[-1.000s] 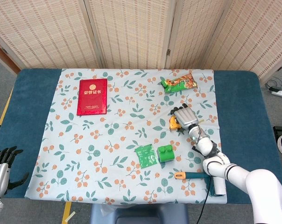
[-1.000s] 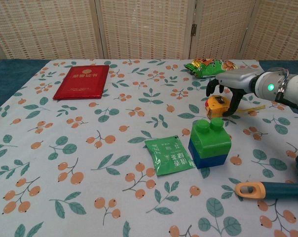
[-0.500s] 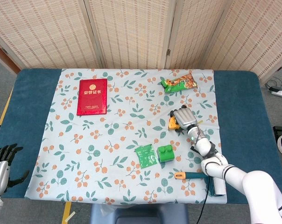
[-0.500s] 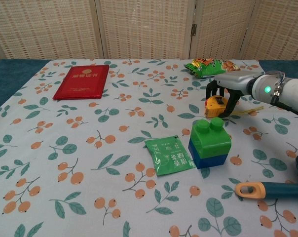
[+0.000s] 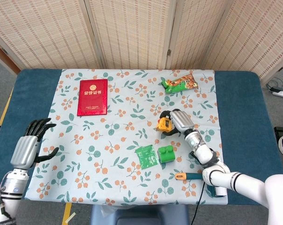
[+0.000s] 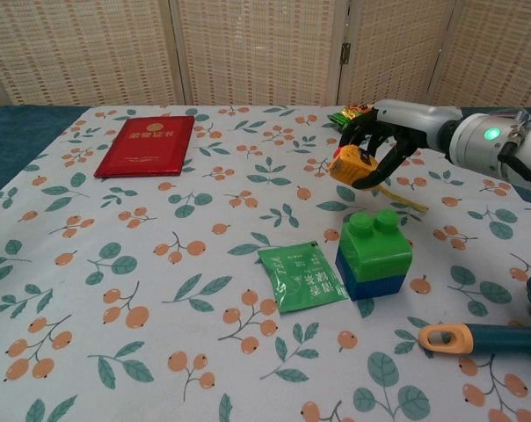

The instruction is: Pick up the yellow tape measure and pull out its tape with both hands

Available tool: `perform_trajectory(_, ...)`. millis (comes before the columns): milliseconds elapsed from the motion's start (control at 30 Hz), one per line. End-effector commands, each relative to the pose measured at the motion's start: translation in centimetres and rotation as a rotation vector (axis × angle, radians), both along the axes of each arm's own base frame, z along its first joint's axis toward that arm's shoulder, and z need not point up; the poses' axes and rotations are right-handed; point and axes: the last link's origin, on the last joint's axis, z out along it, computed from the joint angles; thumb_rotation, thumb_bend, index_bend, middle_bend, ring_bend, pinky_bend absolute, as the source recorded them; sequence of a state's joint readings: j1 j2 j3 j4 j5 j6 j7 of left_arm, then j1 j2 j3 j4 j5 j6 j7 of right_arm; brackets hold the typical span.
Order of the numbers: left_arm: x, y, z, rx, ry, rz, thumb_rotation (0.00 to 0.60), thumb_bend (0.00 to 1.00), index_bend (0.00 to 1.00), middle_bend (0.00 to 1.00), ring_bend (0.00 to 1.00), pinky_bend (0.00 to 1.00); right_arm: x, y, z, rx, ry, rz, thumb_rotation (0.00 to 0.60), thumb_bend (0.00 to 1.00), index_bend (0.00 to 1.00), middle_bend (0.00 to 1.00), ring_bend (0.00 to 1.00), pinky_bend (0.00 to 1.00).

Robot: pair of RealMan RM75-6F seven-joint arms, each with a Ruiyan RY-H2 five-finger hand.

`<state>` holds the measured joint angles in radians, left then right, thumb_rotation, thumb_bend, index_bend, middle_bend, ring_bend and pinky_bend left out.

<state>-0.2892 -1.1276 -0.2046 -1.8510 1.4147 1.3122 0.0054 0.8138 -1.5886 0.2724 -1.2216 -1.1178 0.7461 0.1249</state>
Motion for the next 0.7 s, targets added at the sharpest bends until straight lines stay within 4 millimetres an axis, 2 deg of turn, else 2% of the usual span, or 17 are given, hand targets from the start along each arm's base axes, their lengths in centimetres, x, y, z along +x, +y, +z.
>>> perform_trajectory(33, 3.2, 1.7, -1.2, -0.012, -0.026, -0.092, 0.600, 0.34, 0.24, 0.13, 0.10, 0.00, 1.6, 0.5, 0.8, 0.005, -0.158, -0.046, 0.600, 0.42, 0.58, 0.50, 0.44, 0.20)
perform_trajectory(200, 6.5, 3.3, -2.6, -0.025, -0.061, -0.172, 0.600, 0.34, 0.22, 0.13, 0.10, 0.00, 4.3, 0.9, 0.4, 0.029, -0.307, -0.050, 0.600, 0.42, 0.58, 0.50, 0.44, 0.20)
perform_trajectory(400, 9.8, 4.3, -4.1, -0.008, -0.053, -0.259, 0.600, 0.34, 0.19, 0.13, 0.10, 0.00, 6.8, 0.9, -0.7, 0.028, -0.429, -0.039, 0.600, 0.42, 0.58, 0.50, 0.44, 0.21)
perform_trajectory(567, 11.4, 5.2, -5.2, 0.006, -0.006, -0.298, 0.600, 0.34, 0.15, 0.13, 0.09, 0.00, 8.4, 1.2, -2.0, 0.029, -0.496, -0.004, 0.600, 0.42, 0.58, 0.50, 0.44, 0.21)
perform_trajectory(700, 11.8, 5.6, -6.1, 0.000, 0.048, -0.304, 0.600, 0.34, 0.13, 0.13, 0.09, 0.00, 8.9, 1.3, -2.7, 0.031, -0.509, 0.018, 0.600, 0.42, 0.58, 0.50, 0.44, 0.21)
